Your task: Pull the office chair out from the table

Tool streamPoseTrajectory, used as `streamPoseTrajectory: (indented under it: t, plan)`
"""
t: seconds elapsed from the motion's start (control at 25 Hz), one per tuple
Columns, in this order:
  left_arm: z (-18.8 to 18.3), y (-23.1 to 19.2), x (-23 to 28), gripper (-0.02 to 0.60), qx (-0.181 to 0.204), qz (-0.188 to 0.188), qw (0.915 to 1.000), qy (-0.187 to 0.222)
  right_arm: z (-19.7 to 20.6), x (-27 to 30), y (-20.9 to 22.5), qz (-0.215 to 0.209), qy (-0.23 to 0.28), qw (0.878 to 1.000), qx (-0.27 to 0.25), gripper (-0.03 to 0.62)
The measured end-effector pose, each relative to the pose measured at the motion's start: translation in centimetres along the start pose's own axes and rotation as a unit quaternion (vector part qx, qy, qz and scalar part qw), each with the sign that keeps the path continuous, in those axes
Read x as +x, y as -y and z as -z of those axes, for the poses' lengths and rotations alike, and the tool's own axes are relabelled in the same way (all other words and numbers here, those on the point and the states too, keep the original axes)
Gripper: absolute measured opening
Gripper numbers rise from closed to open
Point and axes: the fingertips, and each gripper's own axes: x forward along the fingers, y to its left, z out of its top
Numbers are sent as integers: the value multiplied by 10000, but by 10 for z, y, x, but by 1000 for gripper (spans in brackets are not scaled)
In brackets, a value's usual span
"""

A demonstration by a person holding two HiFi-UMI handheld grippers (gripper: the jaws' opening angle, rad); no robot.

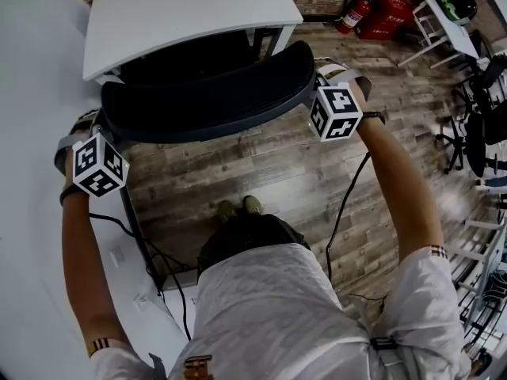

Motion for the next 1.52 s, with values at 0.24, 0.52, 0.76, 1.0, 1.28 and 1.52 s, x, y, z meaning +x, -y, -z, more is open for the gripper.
streamPoseTrajectory:
  t: [0.24,0.52,0.76,1.0,1.28,1.52]
  plan:
    - [-2,21,-9,134,-77,169,9996,-219,-1,-7,-12,-10,-1,10000,-67,89]
    - [-12,55,-31,135,-250,247,9986,-402,-6,-30,-39,-17,93,9998,-192,86]
    - [-30,94,-54,137,-359,169,9982,-452,-8,-58,-72,-39,210,9993,-291,85]
    - [-34,131,-75,138,-425,196,9976,-514,-15,-79,-104,-4,229,9991,-355,84]
    - [-35,160,-91,138,-428,189,9977,-483,-26,-96,-133,13,164,9994,-305,86]
    - [-42,194,-112,138,-404,200,9980,-434,-35,-119,-164,-38,149,9995,-280,86]
